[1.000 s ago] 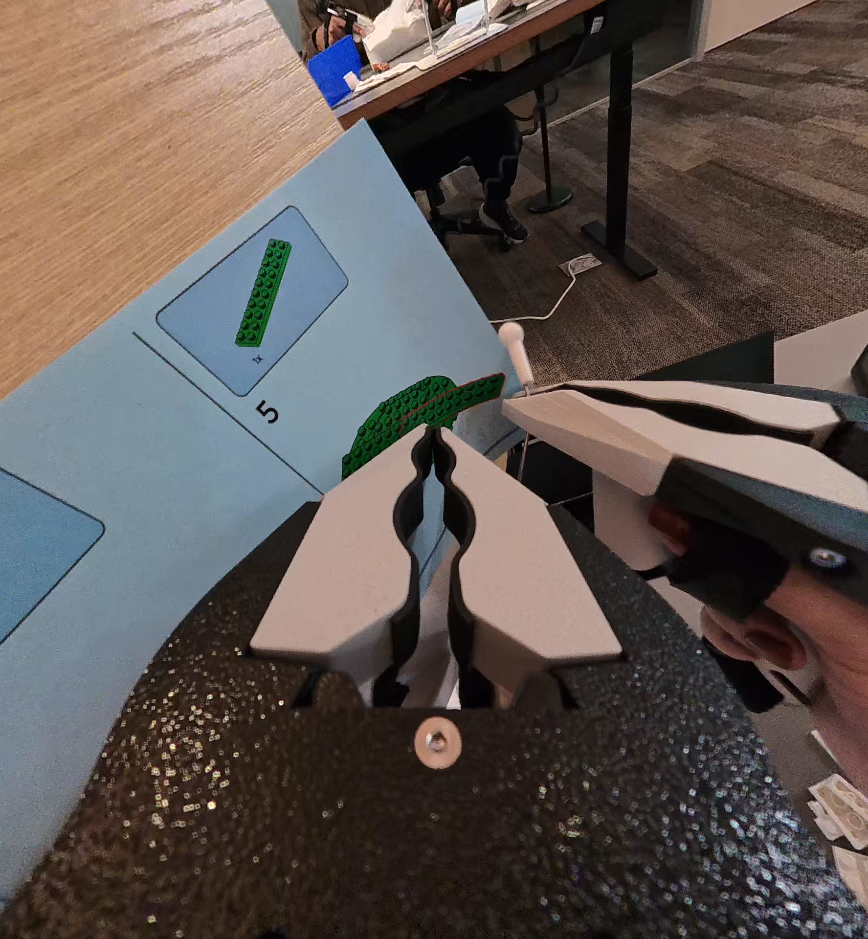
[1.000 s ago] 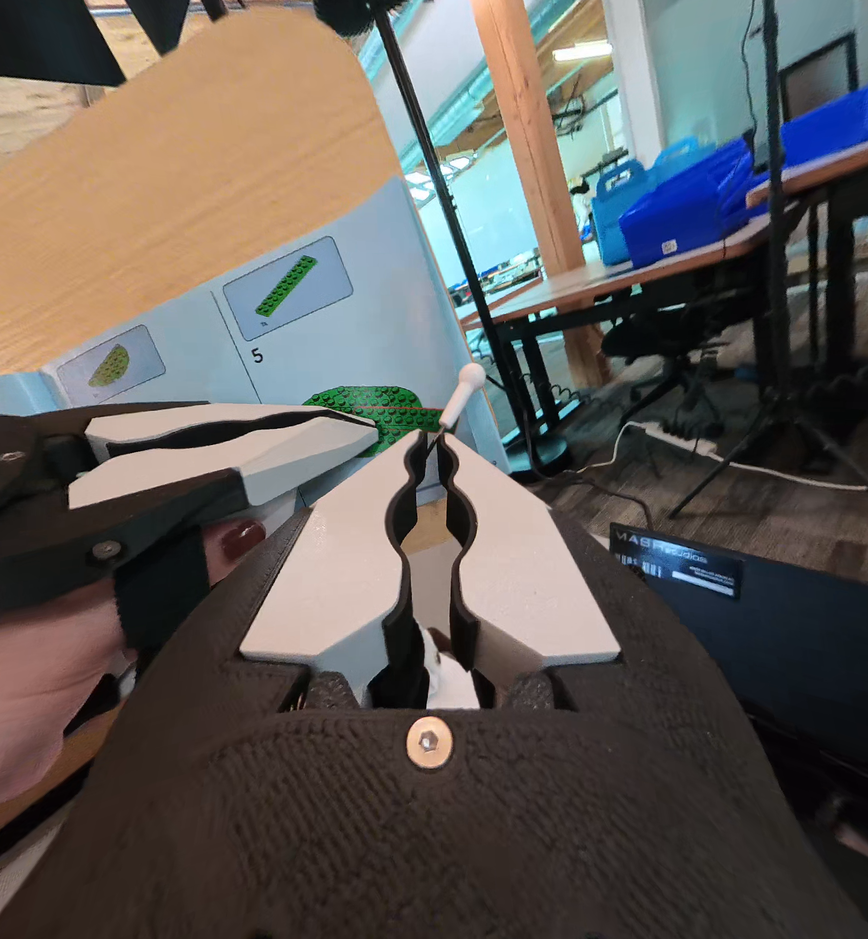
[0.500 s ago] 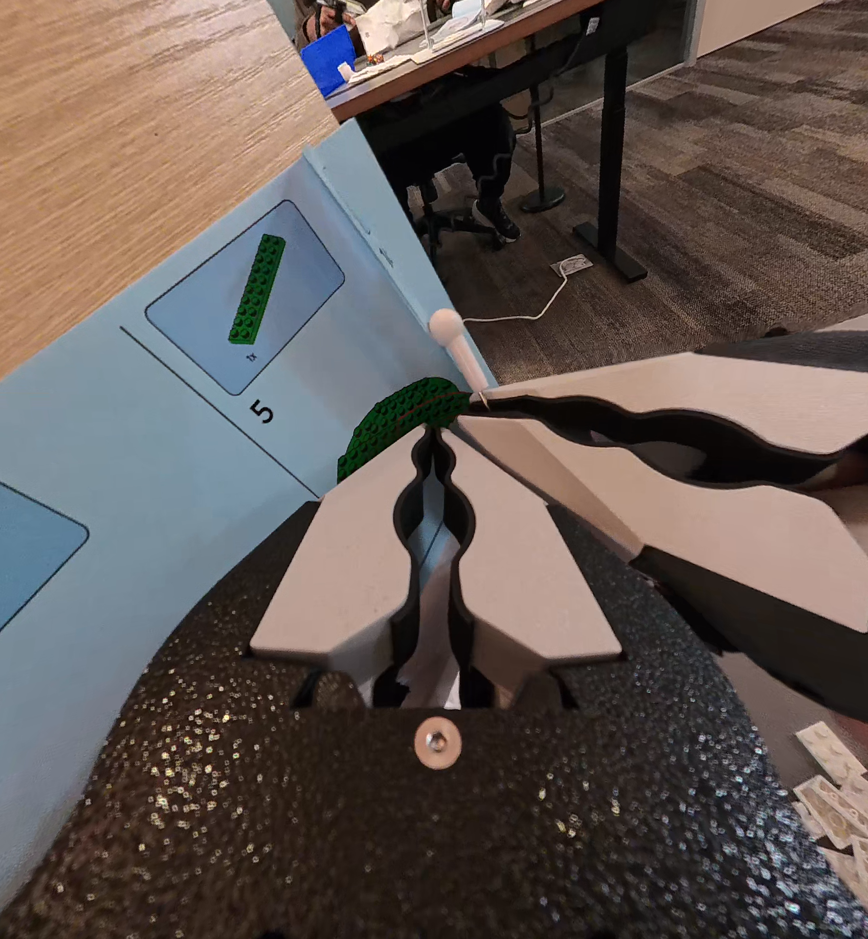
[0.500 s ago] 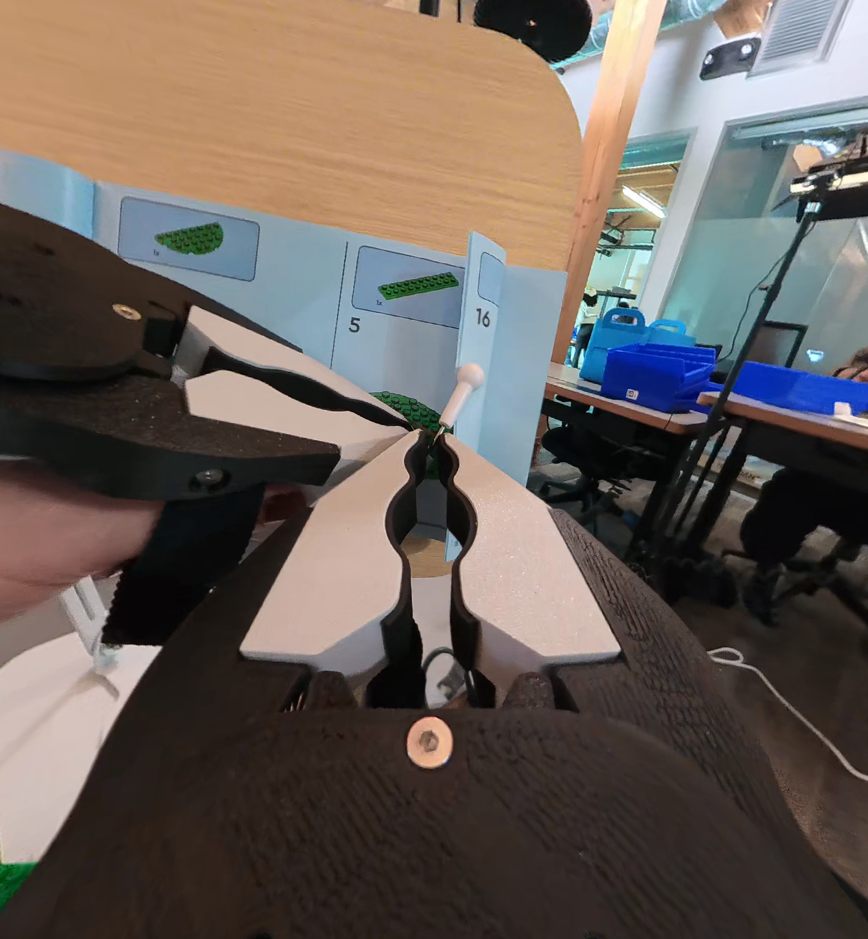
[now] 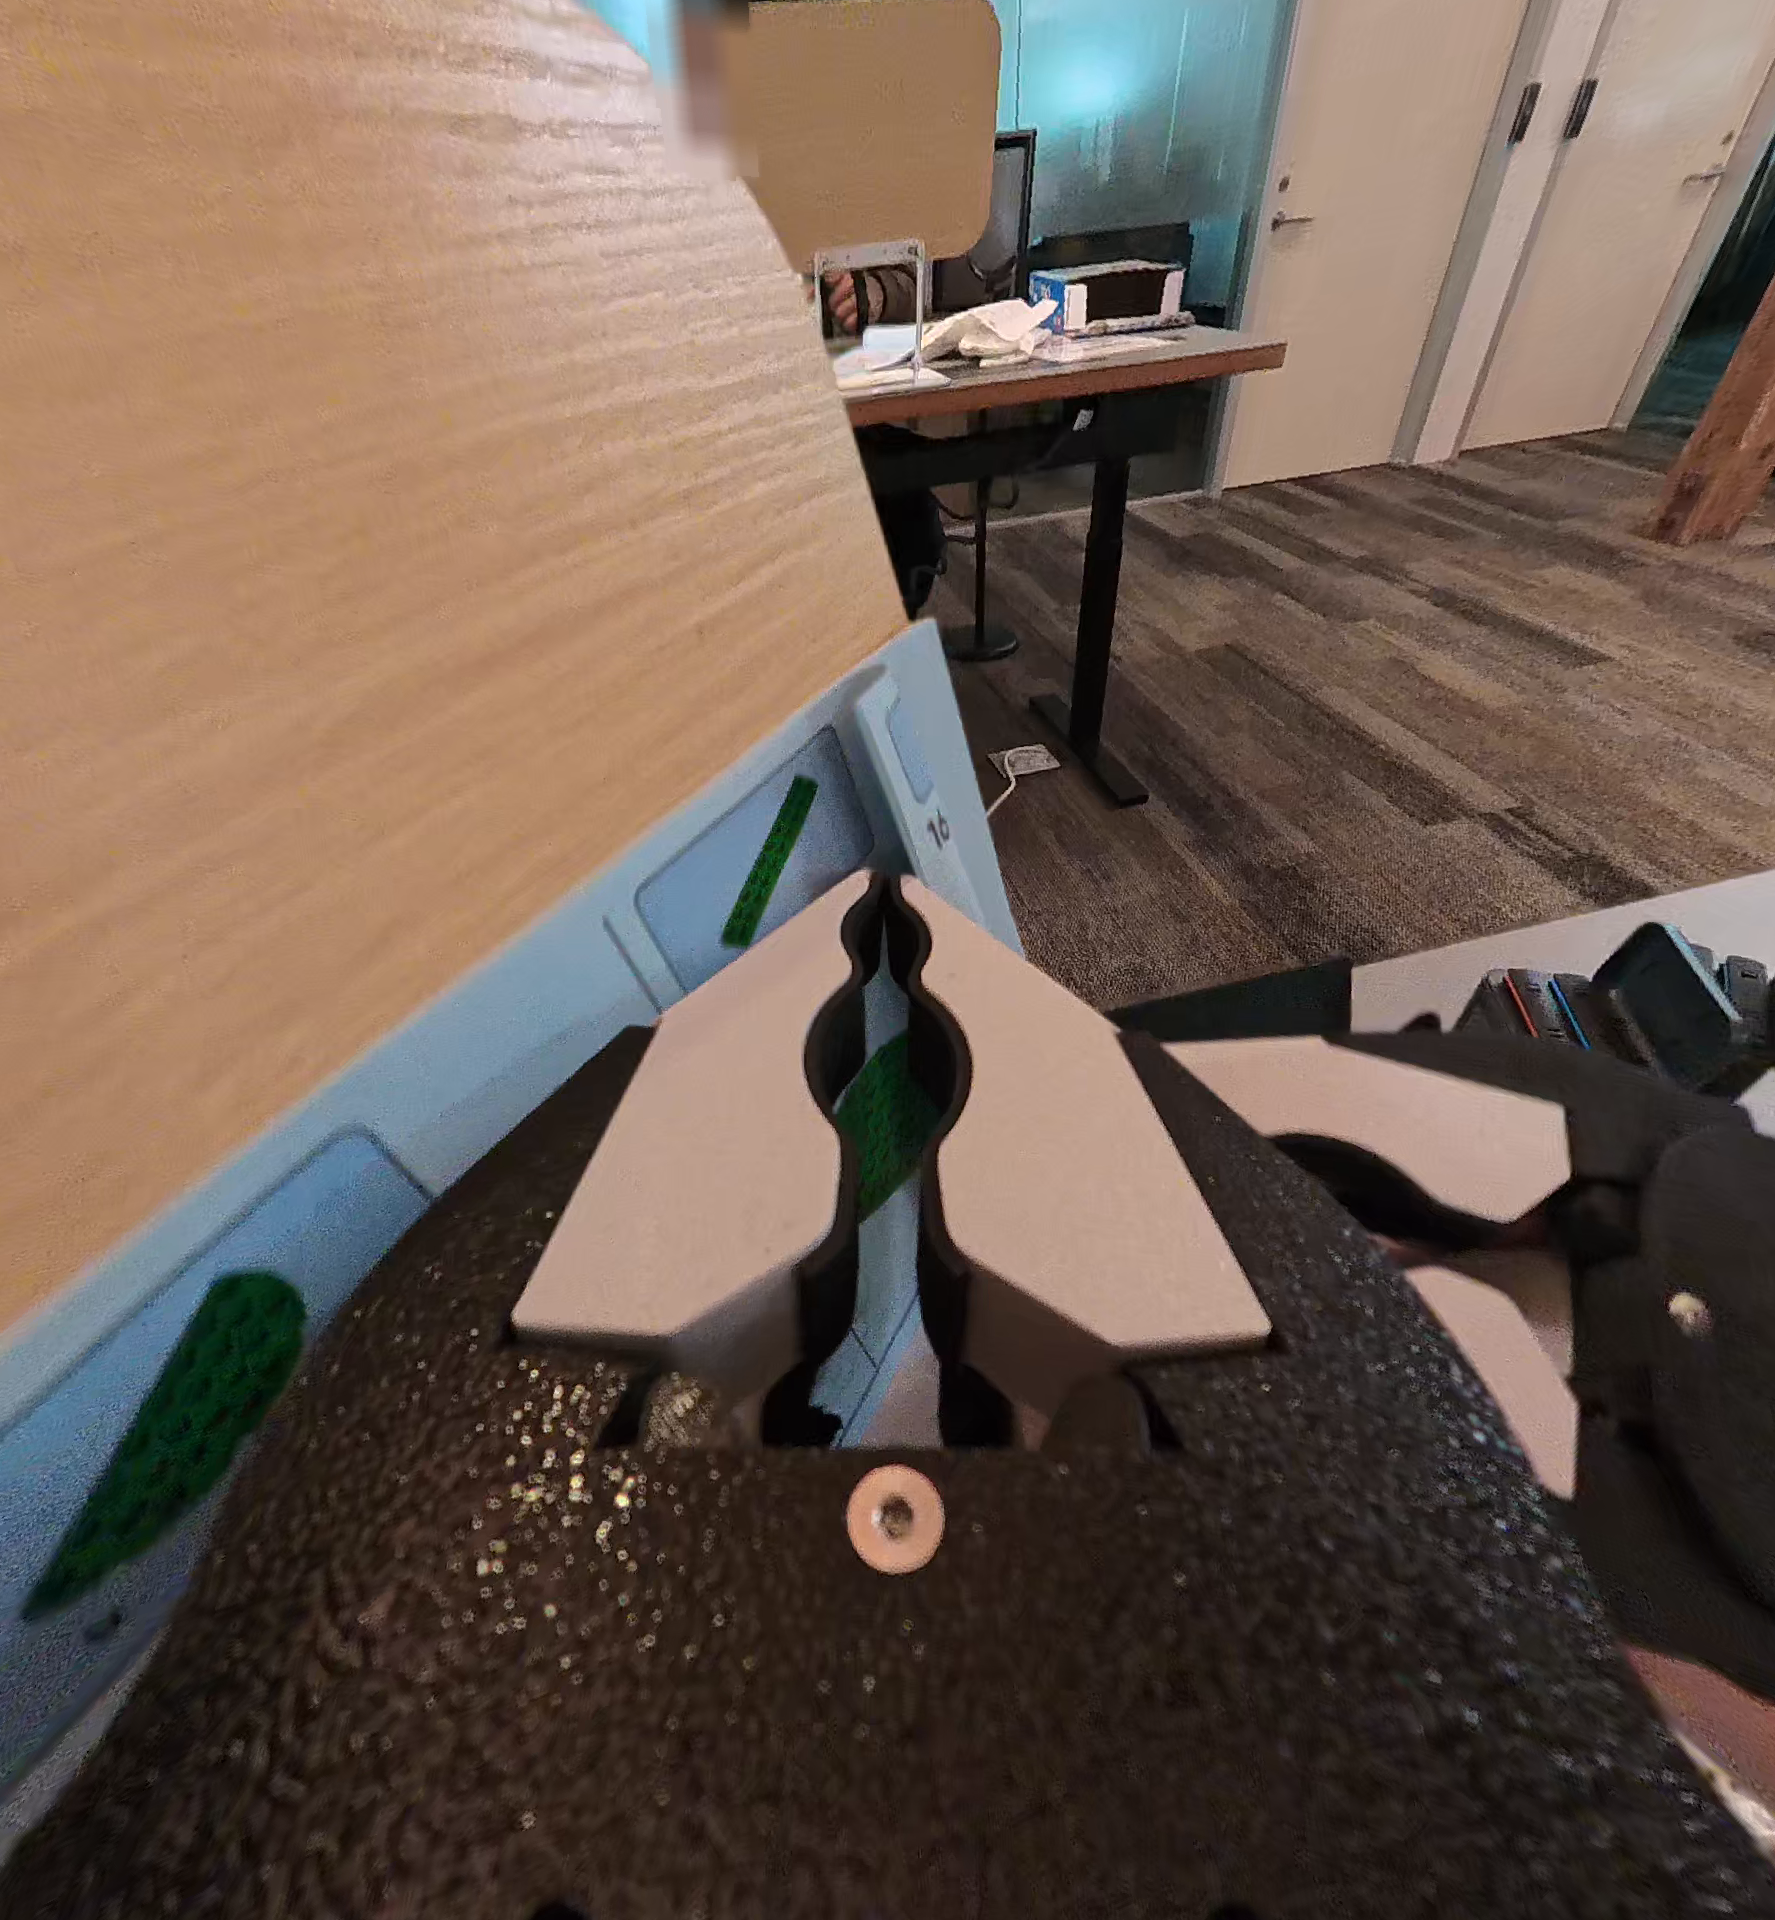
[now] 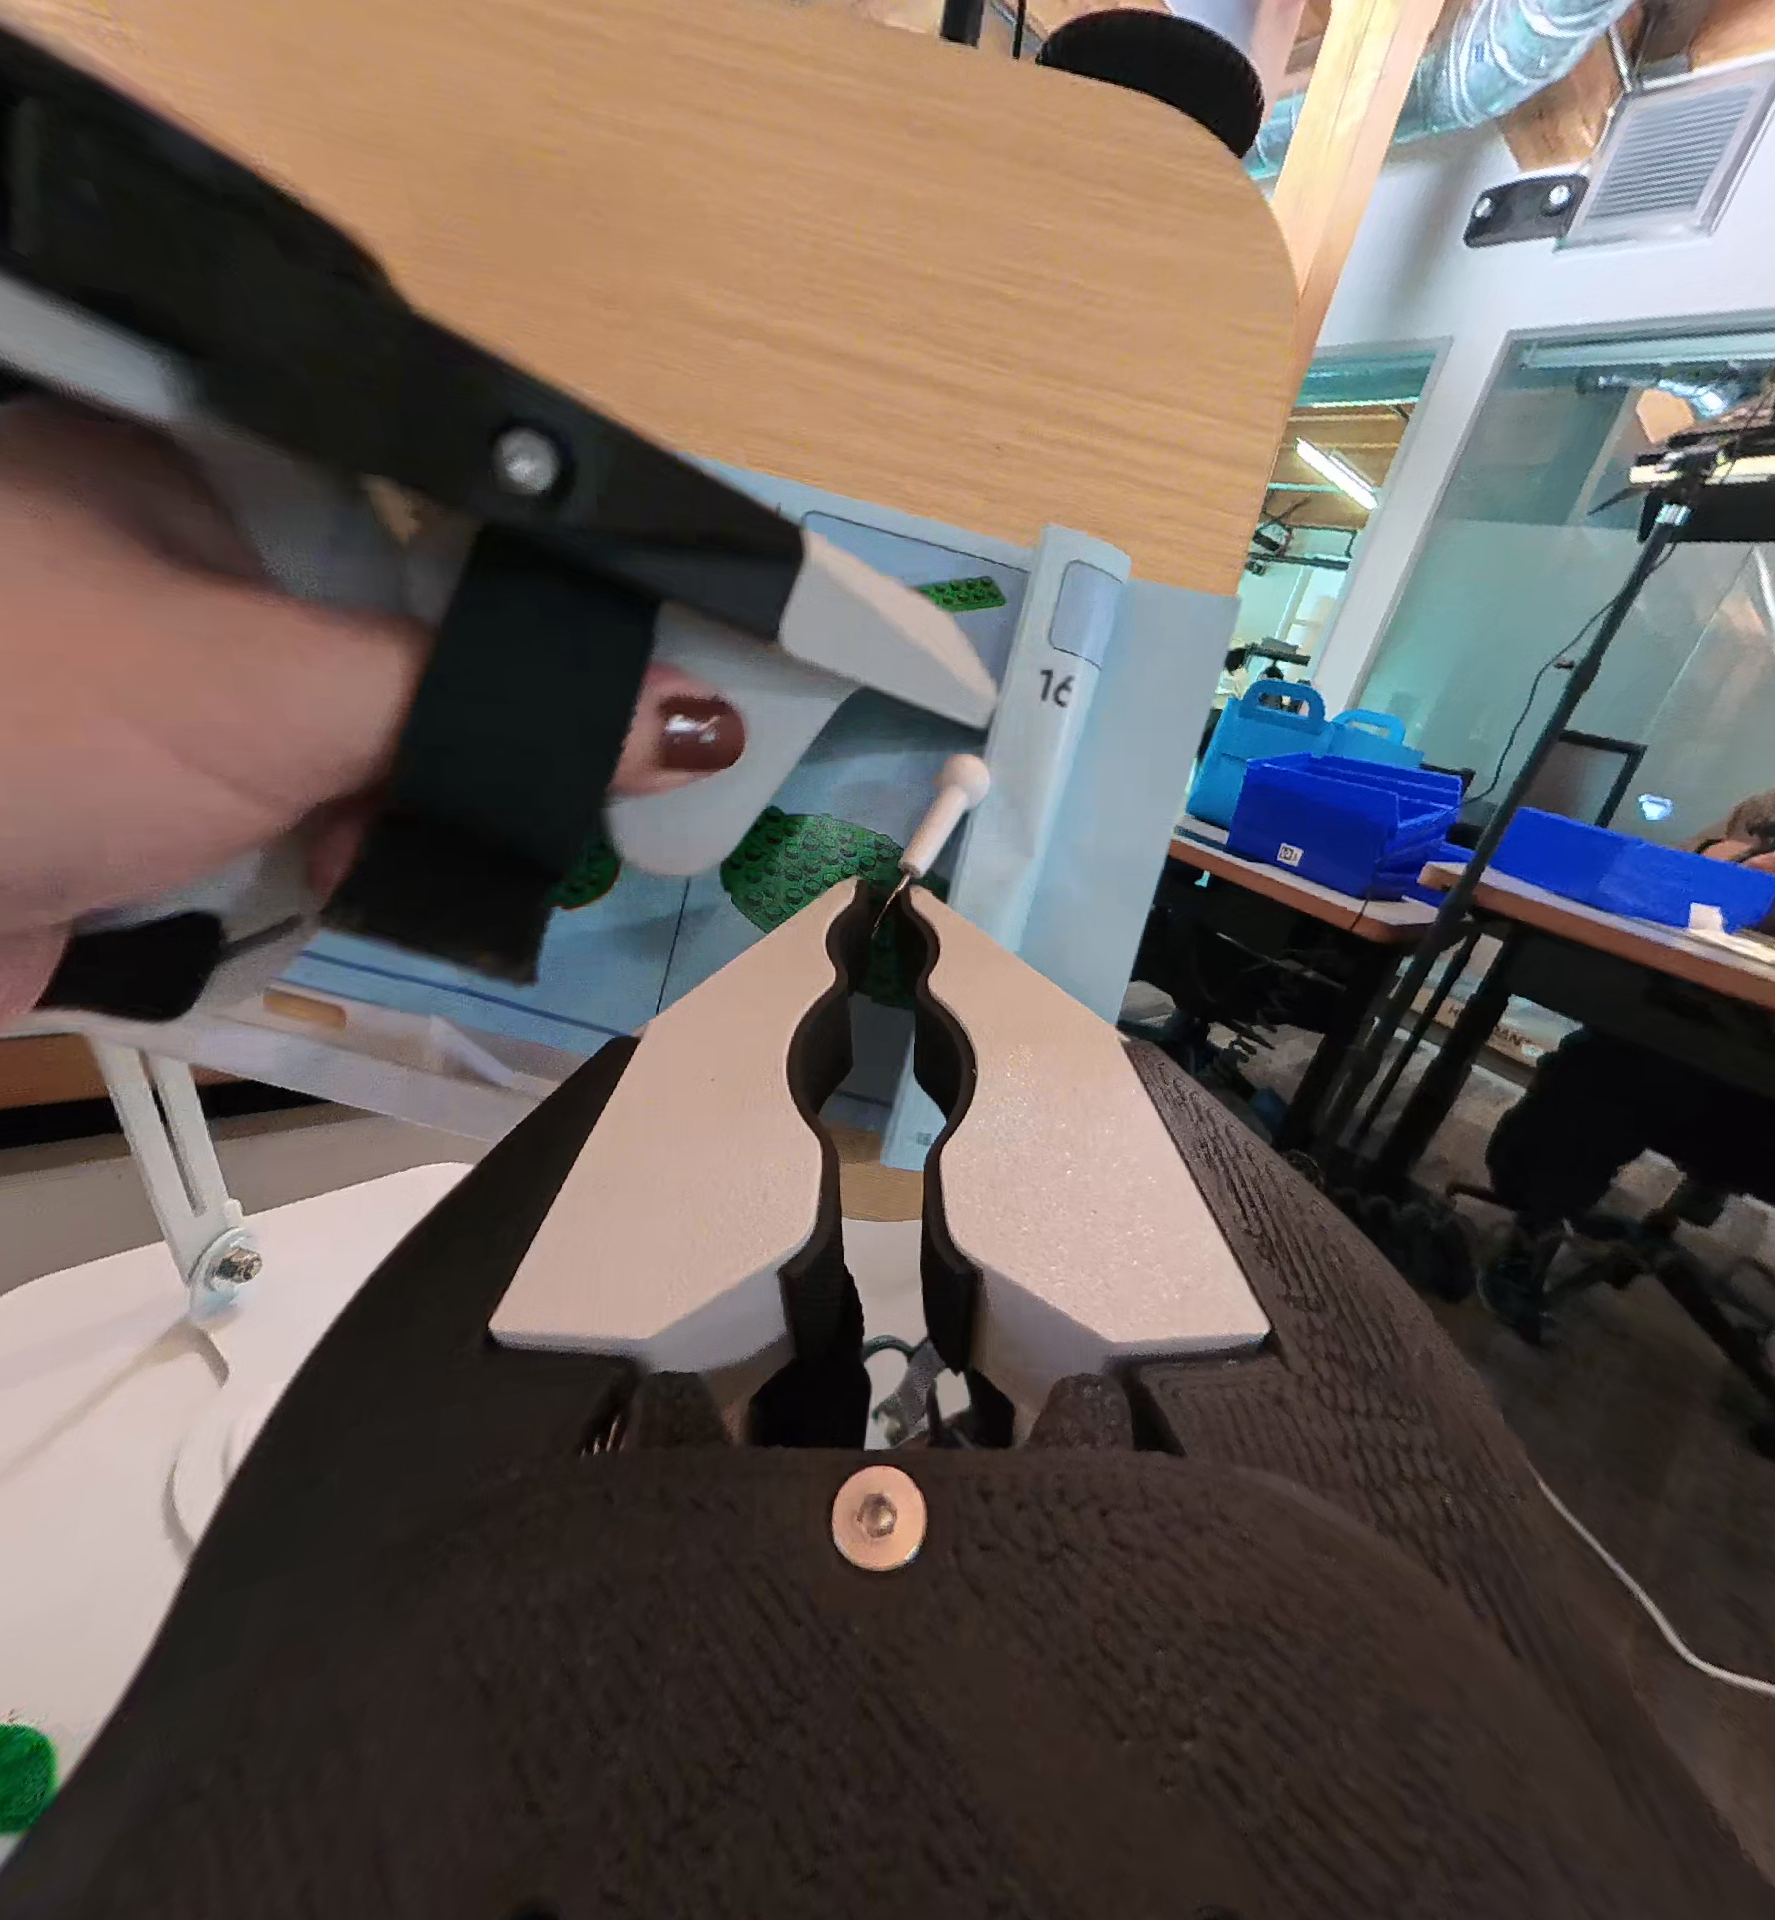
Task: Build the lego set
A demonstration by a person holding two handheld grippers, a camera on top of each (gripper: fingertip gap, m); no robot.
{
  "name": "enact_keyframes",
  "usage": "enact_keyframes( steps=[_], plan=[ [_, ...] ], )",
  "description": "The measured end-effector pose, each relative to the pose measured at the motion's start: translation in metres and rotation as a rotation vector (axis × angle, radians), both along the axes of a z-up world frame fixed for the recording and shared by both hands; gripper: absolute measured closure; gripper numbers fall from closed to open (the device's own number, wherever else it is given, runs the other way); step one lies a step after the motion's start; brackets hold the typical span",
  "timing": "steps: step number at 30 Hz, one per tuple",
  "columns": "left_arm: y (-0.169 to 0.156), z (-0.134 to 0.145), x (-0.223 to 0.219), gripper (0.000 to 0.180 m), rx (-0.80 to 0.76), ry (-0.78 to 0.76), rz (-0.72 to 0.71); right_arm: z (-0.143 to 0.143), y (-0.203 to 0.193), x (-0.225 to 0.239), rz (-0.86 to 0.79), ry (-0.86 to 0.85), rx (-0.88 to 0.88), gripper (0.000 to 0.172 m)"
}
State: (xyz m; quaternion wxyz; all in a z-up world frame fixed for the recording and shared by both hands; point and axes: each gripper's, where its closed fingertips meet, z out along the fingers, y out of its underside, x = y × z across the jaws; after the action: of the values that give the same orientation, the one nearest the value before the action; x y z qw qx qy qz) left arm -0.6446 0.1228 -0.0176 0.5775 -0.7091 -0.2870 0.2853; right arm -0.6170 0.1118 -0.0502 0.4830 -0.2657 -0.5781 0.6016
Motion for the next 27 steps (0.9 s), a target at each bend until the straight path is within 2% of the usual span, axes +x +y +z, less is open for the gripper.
enact_keyframes(
  steps=[6, 10, 13, 18, 21, 23, 27],
  plan=[
    [0.014, 0.011, -0.005, 0.180, -0.044, -0.023, -0.016, -0.001, 0.002, 0.000, -0.026, 0.018, 0.044, 0.169],
    [0.006, 0.011, -0.003, 0.180, -0.045, -0.016, 0.008, -0.007, 0.010, -0.008, -0.077, -0.073, -0.064, 0.169],
    [-0.005, 0.000, 0.002, 0.180, -0.059, -0.025, 0.025, -0.012, 0.017, -0.010, -0.112, -0.147, -0.140, 0.169],
    [-0.016, -0.015, 0.017, 0.180, -0.067, -0.022, 0.022, -0.018, 0.024, -0.010, -0.160, -0.224, -0.170, 0.167],
    [-0.013, -0.007, 0.051, 0.180, -0.023, 0.015, -0.058, -0.001, 0.032, 0.007, -0.155, -0.183, -0.195, 0.158],
    [-0.016, -0.001, 0.086, 0.180, -0.018, 0.073, -0.113, 0.015, 0.035, 0.033, -0.121, -0.149, -0.144, 0.153],
    [-0.027, -0.016, 0.180, 0.180, -0.042, 0.167, -0.247, 0.031, 0.044, 0.100, -0.083, -0.114, 0.008, 0.147]
  ],
)
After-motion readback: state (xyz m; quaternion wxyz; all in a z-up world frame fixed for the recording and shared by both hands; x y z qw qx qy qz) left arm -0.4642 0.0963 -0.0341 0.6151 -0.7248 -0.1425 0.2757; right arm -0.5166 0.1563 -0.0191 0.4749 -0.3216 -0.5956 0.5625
